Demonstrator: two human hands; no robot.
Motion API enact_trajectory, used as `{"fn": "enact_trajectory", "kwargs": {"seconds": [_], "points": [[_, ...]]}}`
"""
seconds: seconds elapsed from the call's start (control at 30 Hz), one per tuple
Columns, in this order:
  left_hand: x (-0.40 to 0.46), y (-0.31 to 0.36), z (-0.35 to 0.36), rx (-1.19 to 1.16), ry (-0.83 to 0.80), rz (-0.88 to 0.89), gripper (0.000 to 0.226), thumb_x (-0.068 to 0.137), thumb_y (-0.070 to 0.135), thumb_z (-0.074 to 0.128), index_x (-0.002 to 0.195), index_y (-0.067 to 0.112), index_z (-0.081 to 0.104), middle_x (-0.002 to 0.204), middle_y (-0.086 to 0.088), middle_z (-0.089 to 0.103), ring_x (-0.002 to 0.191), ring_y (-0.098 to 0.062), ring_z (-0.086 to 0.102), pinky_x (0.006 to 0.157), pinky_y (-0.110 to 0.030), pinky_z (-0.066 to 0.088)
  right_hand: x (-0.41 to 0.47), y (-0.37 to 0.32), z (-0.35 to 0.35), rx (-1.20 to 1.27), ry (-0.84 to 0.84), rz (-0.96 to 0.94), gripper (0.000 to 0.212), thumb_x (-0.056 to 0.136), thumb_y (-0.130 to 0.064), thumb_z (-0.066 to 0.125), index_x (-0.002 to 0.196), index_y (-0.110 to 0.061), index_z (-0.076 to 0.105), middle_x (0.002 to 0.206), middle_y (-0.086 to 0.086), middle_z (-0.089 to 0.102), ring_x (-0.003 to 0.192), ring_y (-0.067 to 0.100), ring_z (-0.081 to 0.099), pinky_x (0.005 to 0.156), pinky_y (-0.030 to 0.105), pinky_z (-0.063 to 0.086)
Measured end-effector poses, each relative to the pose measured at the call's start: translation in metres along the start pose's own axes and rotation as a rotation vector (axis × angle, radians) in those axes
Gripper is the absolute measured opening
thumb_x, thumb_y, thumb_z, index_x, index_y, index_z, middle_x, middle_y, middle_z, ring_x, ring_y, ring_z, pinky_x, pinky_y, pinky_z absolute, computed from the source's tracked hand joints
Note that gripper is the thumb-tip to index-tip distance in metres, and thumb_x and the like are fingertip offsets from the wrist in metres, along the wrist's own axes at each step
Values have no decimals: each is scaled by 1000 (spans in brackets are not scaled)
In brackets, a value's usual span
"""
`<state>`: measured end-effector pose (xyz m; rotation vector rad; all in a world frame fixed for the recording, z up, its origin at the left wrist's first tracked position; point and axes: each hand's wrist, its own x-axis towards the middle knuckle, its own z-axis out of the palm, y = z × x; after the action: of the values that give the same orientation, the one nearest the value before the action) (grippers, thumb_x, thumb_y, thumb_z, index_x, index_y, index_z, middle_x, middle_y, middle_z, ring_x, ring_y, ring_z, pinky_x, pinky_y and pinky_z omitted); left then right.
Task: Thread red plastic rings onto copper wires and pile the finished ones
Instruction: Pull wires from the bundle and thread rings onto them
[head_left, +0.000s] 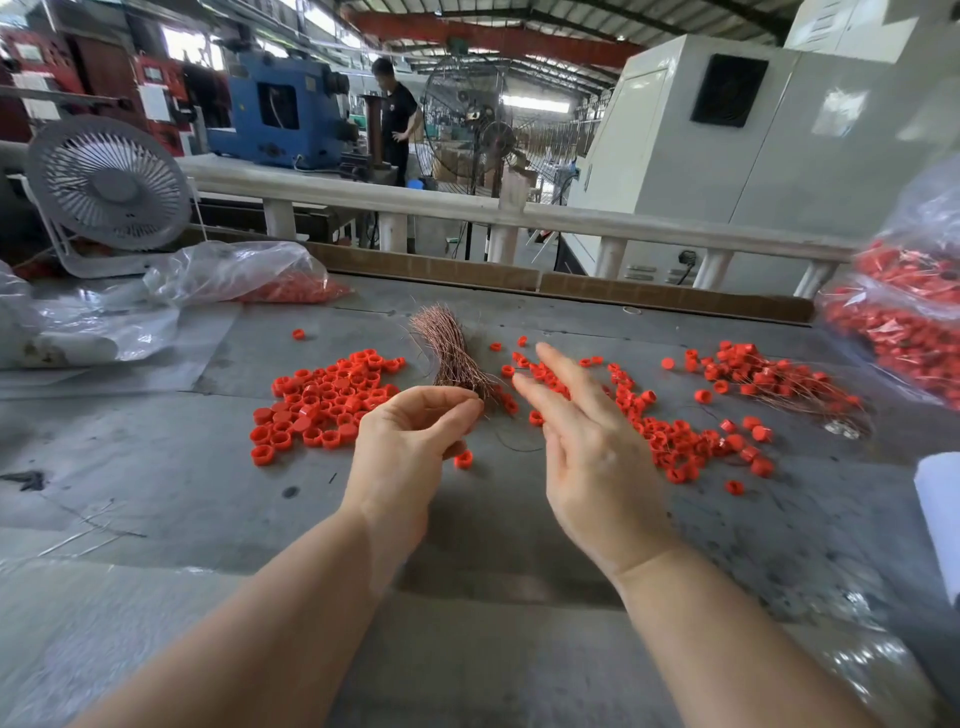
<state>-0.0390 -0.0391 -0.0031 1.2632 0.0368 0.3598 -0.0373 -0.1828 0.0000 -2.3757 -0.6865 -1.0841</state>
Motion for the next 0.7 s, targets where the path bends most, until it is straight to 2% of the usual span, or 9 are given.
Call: {"fn": "enact_trajectory", "kwargs": {"seconds": [0.07,0.2,0.27,0.33,0.37,0.47,0.57,0.63,0.7], "points": [[0,0,0,60,8,18,24,80,1,67,67,21,69,58,9,65,54,2,56,48,-10,42,1,-1,0,-30,-22,8,49,77,12,57,121,-8,63,141,8,46,115,23,59,90,28,47],[0,1,-2,13,61,14,18,81,1,66,72,17,68,58,8,64,55,-2,56,53,-12,47,1,2,0,-102,1,240,56,76,14,58,127,-11,58,149,5,35,97,27,66,65,30,53],[0,2,-2,-72,57,-15,14,82,-2,63,76,10,66,60,4,66,57,-6,61,58,-15,51,0,7,-1,-60,19,275,49,81,10,55,125,-11,59,144,5,44,96,25,65,75,31,52],[-1,3,0,-104,23,-32,13,82,-4,61,77,8,65,63,0,68,60,-8,64,61,-17,54,-1,8,0,102,6,196,38,86,4,51,121,-9,62,131,4,56,106,18,59,92,25,43],[-2,4,1,-107,-3,-36,14,83,-4,60,77,8,65,65,-1,69,61,-8,65,62,-17,54,-1,6,1,199,-35,157,36,88,1,49,119,-8,62,125,4,59,105,17,59,95,24,43],[-5,5,3,-97,-79,-49,16,82,-4,60,75,9,66,69,-4,70,65,-11,64,63,-20,53,-2,-1,6,342,-178,129,32,88,-9,51,117,-8,64,110,4,67,92,18,66,87,31,50],[-5,4,2,31,-109,-22,16,81,-2,64,75,12,69,70,-4,67,66,-14,57,65,-25,48,-3,0,7,331,-152,136,21,85,-11,57,100,-8,71,91,2,71,79,17,66,76,32,51],[-5,3,2,185,-118,32,17,80,-1,67,76,16,68,69,2,66,63,-10,57,64,-22,47,-3,4,6,299,-133,167,14,85,-9,59,93,-10,71,84,0,70,75,18,64,72,34,51],[-4,0,0,465,-95,97,21,77,0,69,75,20,65,72,6,64,69,-12,61,68,-21,47,-3,6,6,263,-135,203,11,85,-6,63,90,-12,71,84,-1,70,78,21,64,73,37,51]]}}
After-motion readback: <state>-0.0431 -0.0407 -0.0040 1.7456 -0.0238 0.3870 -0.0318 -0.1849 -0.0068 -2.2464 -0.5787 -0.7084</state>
